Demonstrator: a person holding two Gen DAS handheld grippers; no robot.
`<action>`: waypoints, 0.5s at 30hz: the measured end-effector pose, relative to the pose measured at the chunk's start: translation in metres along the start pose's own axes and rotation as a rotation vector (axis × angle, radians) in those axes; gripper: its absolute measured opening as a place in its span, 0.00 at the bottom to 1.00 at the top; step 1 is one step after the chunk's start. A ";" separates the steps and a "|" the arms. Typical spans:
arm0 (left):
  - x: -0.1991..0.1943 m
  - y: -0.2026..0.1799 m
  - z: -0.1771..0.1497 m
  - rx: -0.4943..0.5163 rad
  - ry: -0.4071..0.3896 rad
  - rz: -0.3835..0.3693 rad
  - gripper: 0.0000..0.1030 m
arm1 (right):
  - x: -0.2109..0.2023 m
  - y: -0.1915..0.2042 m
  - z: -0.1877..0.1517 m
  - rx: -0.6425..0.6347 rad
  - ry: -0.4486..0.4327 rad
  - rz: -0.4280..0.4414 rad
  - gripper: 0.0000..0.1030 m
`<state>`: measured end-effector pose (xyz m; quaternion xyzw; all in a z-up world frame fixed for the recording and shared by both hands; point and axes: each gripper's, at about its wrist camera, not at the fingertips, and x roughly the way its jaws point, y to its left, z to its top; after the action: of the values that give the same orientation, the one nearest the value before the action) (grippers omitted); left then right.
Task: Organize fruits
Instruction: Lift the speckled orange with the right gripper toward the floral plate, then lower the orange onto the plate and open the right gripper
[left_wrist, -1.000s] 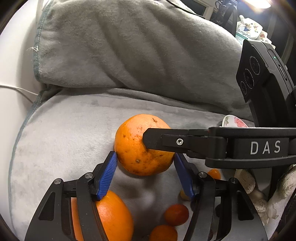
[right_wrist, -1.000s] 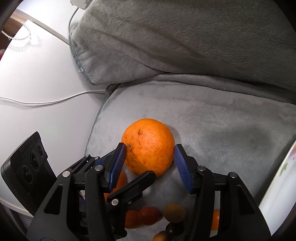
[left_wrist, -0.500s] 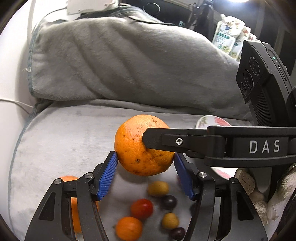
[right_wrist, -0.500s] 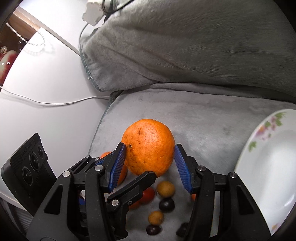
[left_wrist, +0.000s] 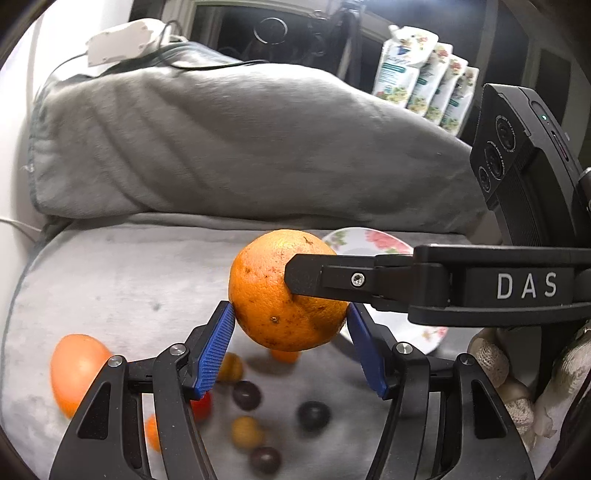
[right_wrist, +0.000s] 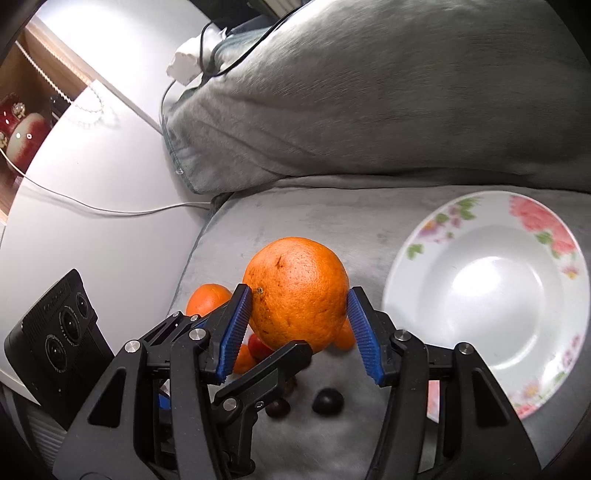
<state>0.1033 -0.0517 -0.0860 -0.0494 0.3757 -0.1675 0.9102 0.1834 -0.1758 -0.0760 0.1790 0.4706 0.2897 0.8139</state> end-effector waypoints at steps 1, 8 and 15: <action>0.001 -0.004 -0.001 0.005 -0.001 -0.005 0.61 | -0.004 -0.003 -0.002 0.006 -0.005 -0.003 0.55; 0.007 -0.022 -0.003 0.016 0.009 -0.044 0.61 | -0.026 -0.022 -0.016 0.037 -0.022 -0.026 0.55; 0.012 -0.040 -0.005 0.026 0.027 -0.071 0.61 | -0.037 -0.040 -0.022 0.079 -0.024 -0.025 0.55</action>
<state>0.0972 -0.0931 -0.0886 -0.0485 0.3835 -0.2053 0.8991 0.1620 -0.2296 -0.0849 0.2086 0.4743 0.2585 0.8153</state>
